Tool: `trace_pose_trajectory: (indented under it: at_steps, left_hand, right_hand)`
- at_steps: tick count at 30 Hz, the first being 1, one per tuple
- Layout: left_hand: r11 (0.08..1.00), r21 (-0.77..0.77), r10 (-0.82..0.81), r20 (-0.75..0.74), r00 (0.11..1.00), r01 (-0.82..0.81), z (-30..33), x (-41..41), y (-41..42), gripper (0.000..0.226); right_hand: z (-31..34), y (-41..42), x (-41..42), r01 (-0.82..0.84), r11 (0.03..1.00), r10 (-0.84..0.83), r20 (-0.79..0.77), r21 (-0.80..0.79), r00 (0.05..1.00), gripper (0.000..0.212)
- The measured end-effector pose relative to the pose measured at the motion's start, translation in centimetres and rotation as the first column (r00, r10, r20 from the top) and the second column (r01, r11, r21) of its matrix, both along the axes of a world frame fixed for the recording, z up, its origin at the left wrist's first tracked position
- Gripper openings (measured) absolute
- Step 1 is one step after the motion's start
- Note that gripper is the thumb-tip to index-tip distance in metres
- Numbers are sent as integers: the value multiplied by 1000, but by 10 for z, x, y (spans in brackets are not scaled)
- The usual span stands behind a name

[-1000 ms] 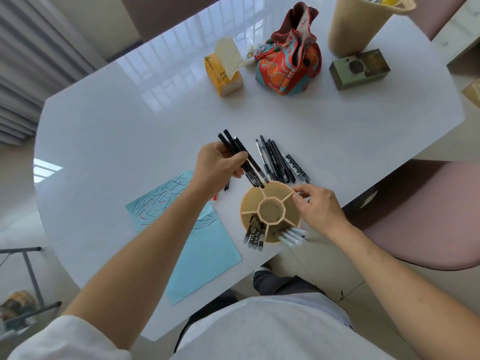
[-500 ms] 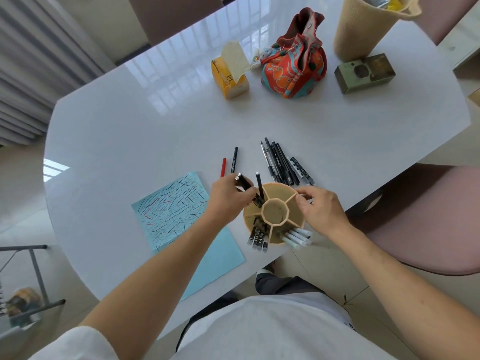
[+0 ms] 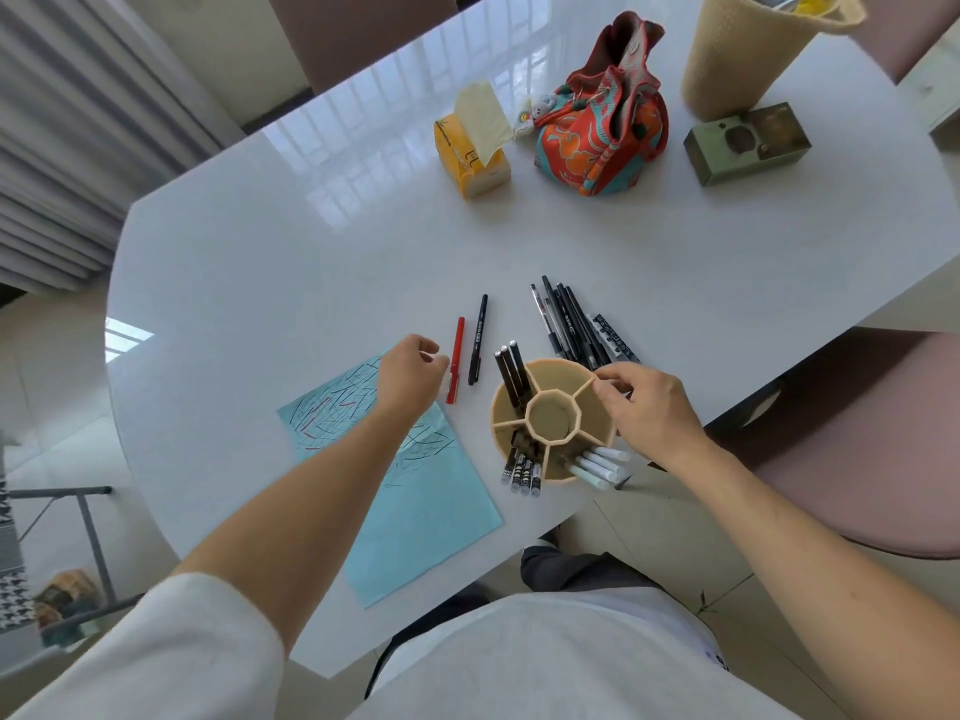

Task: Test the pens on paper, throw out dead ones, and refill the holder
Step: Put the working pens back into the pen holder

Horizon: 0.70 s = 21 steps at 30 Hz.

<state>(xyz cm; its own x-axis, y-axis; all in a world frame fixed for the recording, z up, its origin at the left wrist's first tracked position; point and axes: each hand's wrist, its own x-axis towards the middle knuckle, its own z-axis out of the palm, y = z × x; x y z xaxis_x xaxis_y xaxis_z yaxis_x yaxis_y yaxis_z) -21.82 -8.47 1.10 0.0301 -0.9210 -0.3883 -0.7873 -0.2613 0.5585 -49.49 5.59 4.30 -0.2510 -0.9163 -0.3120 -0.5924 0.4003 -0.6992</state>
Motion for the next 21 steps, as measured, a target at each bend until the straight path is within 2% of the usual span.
trace_pose_trajectory:
  at_steps: [2,4,7,9,12,14,17,21]
  left_hand:
    - [999,15,-37,61,997,36,-9,-9,-8,24]
    - [997,-10,-78,108,991,80,-13,-20,-15,16]
    - [984,28,-176,161,971,174,-14,-31,-22,6]
    - [985,53,-168,158,973,162,-12,-31,-25,6]
    - [998,10,-58,10,998,58,-2,-29,-27,2]
    - [999,-26,29,-147,989,-33,12,-28,-26,14]
    - [990,-68,87,-414,906,-126,41,-31,-21,19]
    - [997,-44,25,-609,793,-66,73,-47,-8,19]
  right_hand:
    - [-1,8,-3,38,999,-39,33,26,999,27]
    - [-2,20,-6,83,995,-86,57,52,995,28]
    - [-4,37,-3,89,994,-93,68,68,993,19]
    - [-3,40,0,74,996,-78,72,54,994,15]
    - [-2,30,2,72,997,-72,49,12,996,19]
    - [0,19,0,72,997,-72,31,-21,997,22]
    - [0,8,-4,76,996,-74,40,-37,996,23]
    - [-4,12,-8,61,998,-60,93,-12,994,21]
